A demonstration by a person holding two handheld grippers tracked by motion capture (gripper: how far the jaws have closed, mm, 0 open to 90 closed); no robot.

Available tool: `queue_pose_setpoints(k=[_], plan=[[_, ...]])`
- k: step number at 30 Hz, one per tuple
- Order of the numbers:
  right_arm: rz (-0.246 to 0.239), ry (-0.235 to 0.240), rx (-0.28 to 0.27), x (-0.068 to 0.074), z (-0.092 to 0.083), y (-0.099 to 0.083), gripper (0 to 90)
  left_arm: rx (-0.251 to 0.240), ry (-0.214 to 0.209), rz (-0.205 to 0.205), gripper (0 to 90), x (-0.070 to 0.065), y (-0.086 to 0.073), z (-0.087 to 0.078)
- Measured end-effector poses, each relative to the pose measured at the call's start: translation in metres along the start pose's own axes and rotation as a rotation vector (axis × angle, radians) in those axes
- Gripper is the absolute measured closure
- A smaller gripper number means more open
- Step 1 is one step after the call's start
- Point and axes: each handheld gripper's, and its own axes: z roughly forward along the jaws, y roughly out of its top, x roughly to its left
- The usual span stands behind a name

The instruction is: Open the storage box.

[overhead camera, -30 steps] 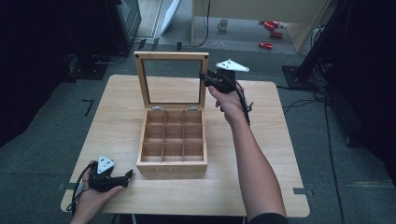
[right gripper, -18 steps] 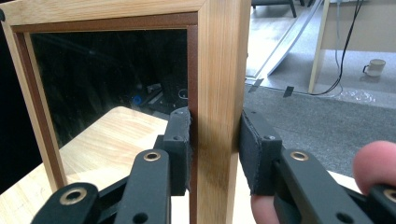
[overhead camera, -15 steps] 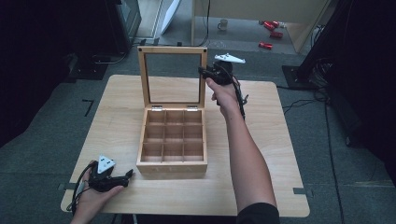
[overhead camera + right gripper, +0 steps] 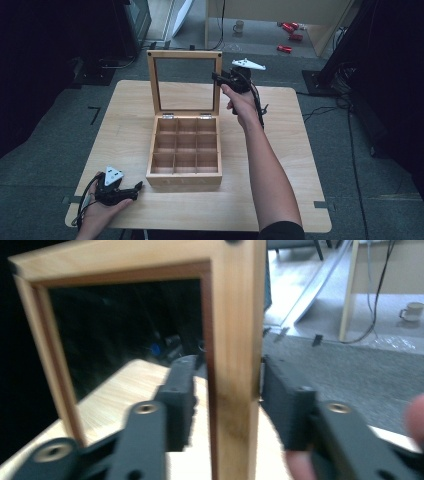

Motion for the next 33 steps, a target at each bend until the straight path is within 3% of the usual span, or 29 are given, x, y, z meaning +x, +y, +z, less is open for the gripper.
queue_pose_setpoints(k=[4,8,13,18,23,27,33], plan=[[-0.011,-0.003,-0.007,0.002,-0.014,0.003,30.8,0.0,0.001,0.001,12.2,0.0,0.0,0.0],[-0.054,-0.008,0.015,0.007,-0.031,0.003,19.8,0.0,0.0,0.0,12.3,0.0,0.0,0.0],[-0.08,-0.013,0.014,0.011,-0.053,-0.006,18.6,0.0,0.0,-0.001,12.2,0.0,0.0,0.0],[-0.072,-0.008,0.066,0.01,-0.076,-0.022,12.9,0.001,0.0,0.001,12.3,0.0,0.0,0.0],[-0.061,-0.021,0.084,0.001,-0.097,-0.04,5.8,0.001,0.001,0.0,12.3,0.0,0.0,0.0],[-0.063,-0.061,0.091,-0.009,-0.114,-0.054,0.8,0.001,0.001,0.001,12.2,0.0,0.0,0.0],[-0.068,-0.103,0.108,-0.02,-0.136,-0.073,0.0,0.0,0.0,0.0,12.2,0.0,0.0,0.0]])
